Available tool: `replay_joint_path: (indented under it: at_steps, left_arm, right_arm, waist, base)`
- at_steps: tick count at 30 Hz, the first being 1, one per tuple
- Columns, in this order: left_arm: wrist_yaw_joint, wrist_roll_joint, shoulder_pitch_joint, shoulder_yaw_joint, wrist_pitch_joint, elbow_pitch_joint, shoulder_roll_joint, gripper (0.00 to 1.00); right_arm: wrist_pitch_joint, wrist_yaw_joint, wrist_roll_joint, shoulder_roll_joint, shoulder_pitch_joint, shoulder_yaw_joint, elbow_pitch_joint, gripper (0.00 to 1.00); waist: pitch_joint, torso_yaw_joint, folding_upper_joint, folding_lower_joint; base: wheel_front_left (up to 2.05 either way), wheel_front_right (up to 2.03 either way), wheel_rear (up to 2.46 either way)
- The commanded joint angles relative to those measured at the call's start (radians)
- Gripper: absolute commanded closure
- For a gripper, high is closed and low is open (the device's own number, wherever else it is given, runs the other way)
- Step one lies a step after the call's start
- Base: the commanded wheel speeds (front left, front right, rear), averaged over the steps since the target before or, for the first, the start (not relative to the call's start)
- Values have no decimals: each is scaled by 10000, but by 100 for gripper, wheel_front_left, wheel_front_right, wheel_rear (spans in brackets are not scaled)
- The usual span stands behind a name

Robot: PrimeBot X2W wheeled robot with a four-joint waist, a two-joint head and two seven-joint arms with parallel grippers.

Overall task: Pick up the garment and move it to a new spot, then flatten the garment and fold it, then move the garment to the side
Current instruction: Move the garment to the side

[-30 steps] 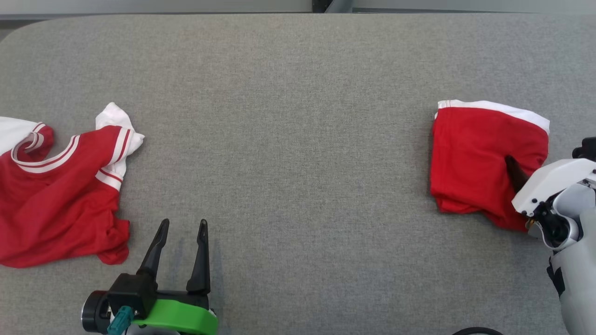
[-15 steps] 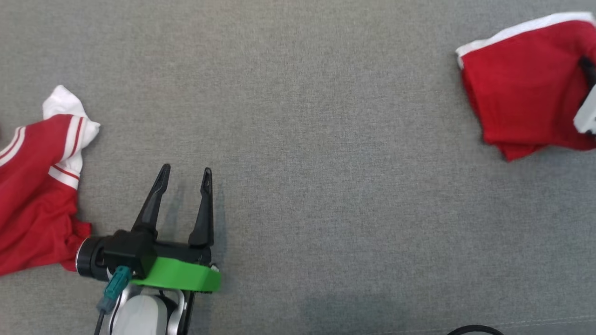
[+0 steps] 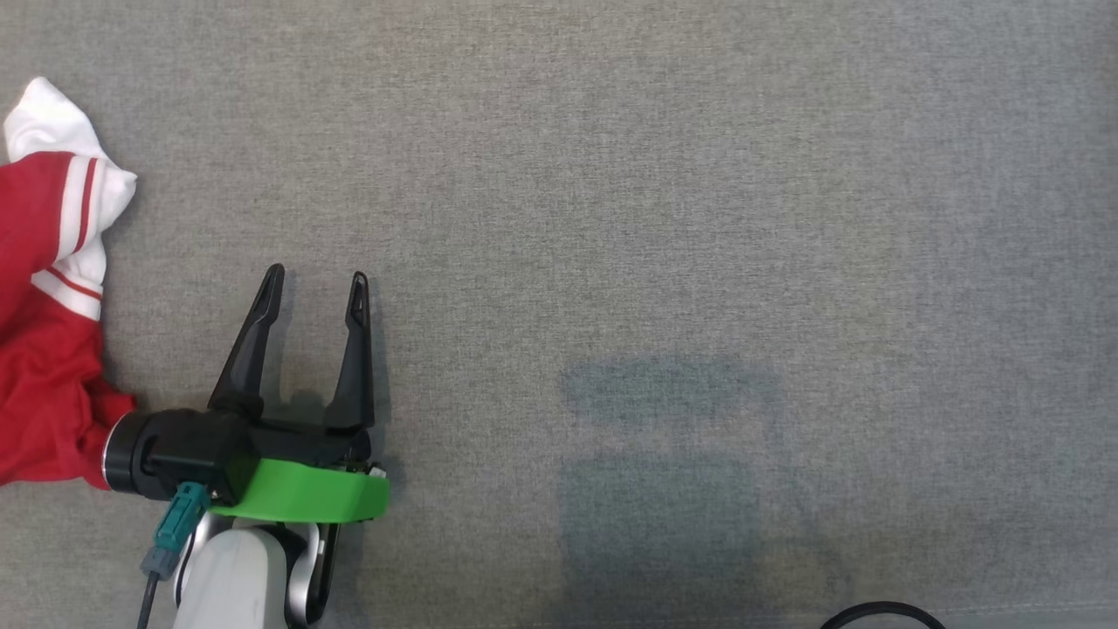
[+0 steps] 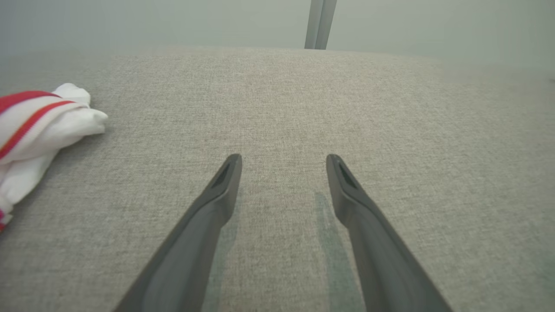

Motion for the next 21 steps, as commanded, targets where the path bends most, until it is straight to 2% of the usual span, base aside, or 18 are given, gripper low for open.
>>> replay_joint_path:
  at_steps: [1,8,9,10,11,16,21]
  left_arm:
    - [-29,-1,13,47,-4,-84,22,0]
    - [-28,-2,87,115,-4,-99,22,0]
    - [-11,-9,106,125,-4,-94,22,0]
    - [11,-19,135,136,-4,-88,22,0]
    - [27,-23,174,153,-4,-77,25,0]
    - [107,-102,423,283,-4,-95,24,0]
    - [214,-285,889,477,-4,11,24,0]
  right_arm:
    - [-38,-8,-58,-253,-31,36,8,100]
    - [-249,-12,-538,-991,-215,682,135,100]
    - [-316,-12,-642,-1029,-268,733,185,96]
    - [-366,-12,-758,-1047,-303,784,259,16]
    - [-346,-12,-854,-1067,-293,825,384,0]
    - [-1022,-12,-1377,-1021,-290,864,720,0]
    - [-2364,-12,-1250,-392,-109,734,527,0]
  waist:
    - [156,215,-2,-2]
    - [20,270,-2,-2]
    - [-15,261,-2,-2]
    - [-58,245,-2,-2]
    - [-113,225,-2,-2]
    - [-594,65,-2,-2]
    - [-1657,-62,-2,-2]
  base:
    - [0,0,0]
    - [0,0,0]
    - [0,0,0]
    - [0,0,0]
    - [0,0,0]
    - [0,0,0]
    - [0,0,0]
